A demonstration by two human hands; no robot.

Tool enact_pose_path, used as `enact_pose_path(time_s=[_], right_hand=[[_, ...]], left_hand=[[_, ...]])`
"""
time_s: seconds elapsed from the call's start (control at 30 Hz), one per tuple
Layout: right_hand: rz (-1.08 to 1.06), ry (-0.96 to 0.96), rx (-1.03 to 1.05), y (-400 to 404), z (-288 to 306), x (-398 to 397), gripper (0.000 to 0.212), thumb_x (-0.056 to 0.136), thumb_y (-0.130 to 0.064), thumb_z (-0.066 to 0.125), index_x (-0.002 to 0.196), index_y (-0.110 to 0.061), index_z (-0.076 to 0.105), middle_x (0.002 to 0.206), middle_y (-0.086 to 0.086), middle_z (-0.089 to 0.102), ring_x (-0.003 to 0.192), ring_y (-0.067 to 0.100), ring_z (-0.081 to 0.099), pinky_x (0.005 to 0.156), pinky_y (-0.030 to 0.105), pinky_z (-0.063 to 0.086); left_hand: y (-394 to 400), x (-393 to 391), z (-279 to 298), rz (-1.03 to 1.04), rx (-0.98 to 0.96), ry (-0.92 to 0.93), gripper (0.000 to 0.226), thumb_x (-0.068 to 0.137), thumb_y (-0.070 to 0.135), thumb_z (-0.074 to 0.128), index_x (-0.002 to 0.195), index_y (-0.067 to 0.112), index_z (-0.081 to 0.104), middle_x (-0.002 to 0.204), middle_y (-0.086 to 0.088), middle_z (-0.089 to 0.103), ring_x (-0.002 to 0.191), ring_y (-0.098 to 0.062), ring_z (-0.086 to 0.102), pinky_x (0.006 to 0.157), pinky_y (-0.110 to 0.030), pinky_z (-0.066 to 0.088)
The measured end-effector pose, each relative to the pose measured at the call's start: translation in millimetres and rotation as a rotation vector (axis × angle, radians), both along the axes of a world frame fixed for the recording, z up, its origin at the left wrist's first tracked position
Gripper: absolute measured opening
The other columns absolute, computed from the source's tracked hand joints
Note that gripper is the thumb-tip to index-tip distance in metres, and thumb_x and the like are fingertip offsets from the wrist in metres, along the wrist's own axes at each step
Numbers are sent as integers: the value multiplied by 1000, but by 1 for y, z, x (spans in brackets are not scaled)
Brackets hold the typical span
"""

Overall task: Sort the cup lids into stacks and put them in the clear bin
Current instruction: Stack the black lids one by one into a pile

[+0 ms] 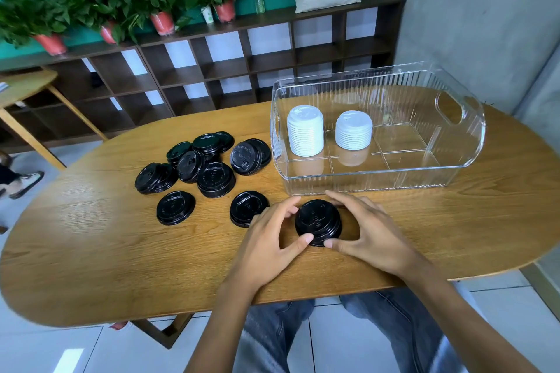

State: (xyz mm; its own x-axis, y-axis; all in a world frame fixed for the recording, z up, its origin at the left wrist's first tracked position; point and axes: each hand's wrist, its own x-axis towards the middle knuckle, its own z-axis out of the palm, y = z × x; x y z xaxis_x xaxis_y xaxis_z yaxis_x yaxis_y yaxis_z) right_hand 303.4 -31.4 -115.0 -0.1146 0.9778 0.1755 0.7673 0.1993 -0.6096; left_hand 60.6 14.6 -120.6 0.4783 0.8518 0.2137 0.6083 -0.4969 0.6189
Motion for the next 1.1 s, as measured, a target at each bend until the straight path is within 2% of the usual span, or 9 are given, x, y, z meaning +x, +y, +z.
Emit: enact_pose_path(time_s=[0.13, 0.23, 0.37, 0.5, 0.6, 0.67, 0.73, 0.93, 1.1], right_hand=[[5, 6, 3, 0, 0, 0, 90, 74, -65, 71, 151, -47, 28, 131, -39, 43, 130, -5, 37, 109, 30, 26], [7, 8, 5, 0, 0, 0, 90, 74, -66, 70, 151, -47, 28, 127, -45, 37, 128, -8, 35, 108, 28, 25], [8, 15, 5, -1, 2, -1, 89, 76, -63, 73, 151, -44, 29, 132, -38, 38, 128, -7, 35, 109, 29, 27], [4, 15, 3, -1, 3, -1, 90, 77, -60, 75, 151, -43, 29, 135, -34, 42, 130, -4, 36, 110, 31, 28], [7, 26, 5, -1, 3, 0, 90, 76, -60, 75, 151, -44, 29, 137, -30, 47, 129, -4, 37, 110, 32, 28], [11, 32, 6, 0, 2, -2, 90, 76, -59, 76, 151, -45, 29, 137, -29, 48, 129, -3, 37, 110, 32, 28], [4, 34, 7, 0, 1, 0, 90, 76, -60, 76, 151, -44, 29, 138, -28, 48, 130, -2, 37, 110, 32, 27], [6, 18, 6, 0, -2, 1, 91, 75, -66, 71, 152, -43, 28, 139, -30, 45, 129, -3, 37, 108, 31, 28], [7, -3, 9, 2, -3, 0, 90, 76, -66, 70, 152, -43, 28, 135, -33, 43, 129, -2, 38, 110, 32, 28]], left_hand=[[1, 1, 4, 16, -7, 12, 75, 85, 72, 55, 151, 46, 33, 134, 27, 54, 127, 9, 45, 110, -26, 29], [-1, 11, 8, 43, -42, -26, 75, 81, 74, 57, 148, 52, 32, 131, 30, 54, 125, 11, 46, 108, -25, 30], [-4, 22, 10, 74, -40, -45, 76, 78, 76, 58, 146, 51, 33, 132, 27, 56, 127, 2, 50, 113, -36, 32], [-3, 20, 8, 69, -80, -91, 74, 78, 64, 67, 144, 54, 34, 138, 28, 55, 131, 4, 49, 116, -41, 36], [-3, 17, 7, 28, -117, -140, 75, 79, 50, 69, 145, 53, 35, 144, 27, 50, 134, 7, 47, 114, -31, 39], [-3, 14, 6, 6, -121, -154, 75, 79, 43, 68, 146, 51, 36, 145, 24, 47, 137, 5, 45, 110, -20, 35], [-3, 14, 6, -26, -125, -144, 75, 79, 40, 66, 146, 53, 34, 145, 25, 45, 139, 4, 43, 109, -15, 31], [-3, 15, 7, -19, -157, -173, 76, 84, 50, 72, 150, 48, 34, 143, 28, 53, 138, 4, 45, 111, -18, 31], [-4, 14, 7, -36, -142, -172, 78, 83, 37, 72, 149, 50, 33, 147, 29, 50, 141, 4, 42, 111, -19, 30]])
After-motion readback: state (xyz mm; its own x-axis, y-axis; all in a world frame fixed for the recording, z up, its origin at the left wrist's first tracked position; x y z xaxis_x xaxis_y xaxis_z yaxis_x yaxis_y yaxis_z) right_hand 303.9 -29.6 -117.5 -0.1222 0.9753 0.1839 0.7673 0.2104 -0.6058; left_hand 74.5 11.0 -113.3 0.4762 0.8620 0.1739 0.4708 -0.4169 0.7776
